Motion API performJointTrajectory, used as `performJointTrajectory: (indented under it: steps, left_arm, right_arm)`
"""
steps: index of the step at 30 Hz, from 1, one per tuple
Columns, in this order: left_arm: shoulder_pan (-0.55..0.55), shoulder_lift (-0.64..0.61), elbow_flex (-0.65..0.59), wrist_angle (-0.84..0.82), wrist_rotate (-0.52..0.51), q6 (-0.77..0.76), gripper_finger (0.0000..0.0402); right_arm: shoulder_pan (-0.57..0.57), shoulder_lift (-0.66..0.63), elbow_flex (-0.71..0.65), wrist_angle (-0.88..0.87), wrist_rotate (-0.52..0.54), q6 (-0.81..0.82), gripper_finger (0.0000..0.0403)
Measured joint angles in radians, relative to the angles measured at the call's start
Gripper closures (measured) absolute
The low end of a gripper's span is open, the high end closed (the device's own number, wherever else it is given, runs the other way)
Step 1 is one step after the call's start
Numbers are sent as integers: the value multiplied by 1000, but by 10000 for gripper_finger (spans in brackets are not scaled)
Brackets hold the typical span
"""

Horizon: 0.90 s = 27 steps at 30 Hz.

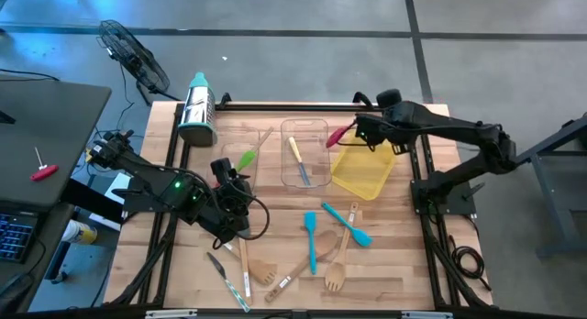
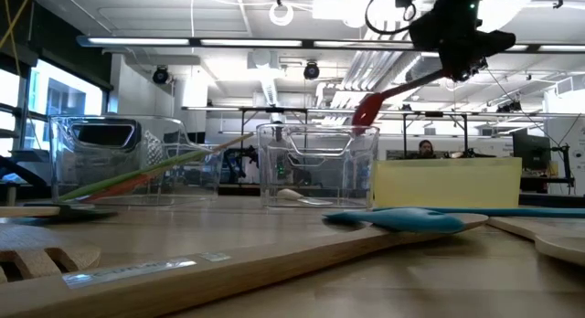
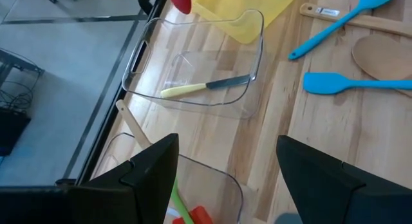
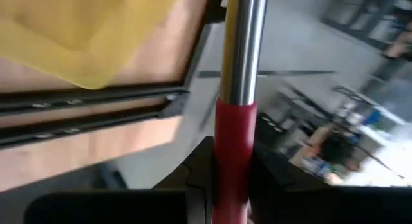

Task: Pick & Place Kitchen Items
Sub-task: Put the red slotted spoon into the yellow bin

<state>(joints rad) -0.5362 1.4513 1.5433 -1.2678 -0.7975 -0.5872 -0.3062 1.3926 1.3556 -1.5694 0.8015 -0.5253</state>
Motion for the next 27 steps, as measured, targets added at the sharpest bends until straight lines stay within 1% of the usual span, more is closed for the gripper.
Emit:
performJointTrajectory:
  steps: [2,6,7,10,11,13,17,20,22,27]
  left_arm:
    - [0,0,0,-3,0,7,146]
    - [0,0,0,-12,-1,8,146]
    - [0,0,0,-15,-3,8,146]
    - [0,0,0,-16,-3,8,146]
    - [0,0,0,-15,-4,8,146]
    - [0,0,0,-16,-4,9,146]
    - [0,0,0,-16,-6,10,146]
    - [0,0,0,-16,-5,10,146]
    - [0,0,0,-16,-5,10,146]
    - [0,0,0,-18,-1,10,146]
  right_arm:
    - [-22,-1,0,-3,-65,0,351]
    - [-60,-1,0,-1,-102,5,351]
    - [-69,-1,0,-1,-133,5,351]
    - [-100,2,0,-3,-269,36,351]
    - [-108,4,0,-3,-287,55,351]
    - [-120,5,-1,0,-290,88,351]
    - [-122,5,-1,-4,-403,135,351]
    - [-113,5,-1,0,-438,174,351]
    - [-111,5,-1,-2,-487,193,351]
    - [-99,-7,-6,1,-512,247,351]
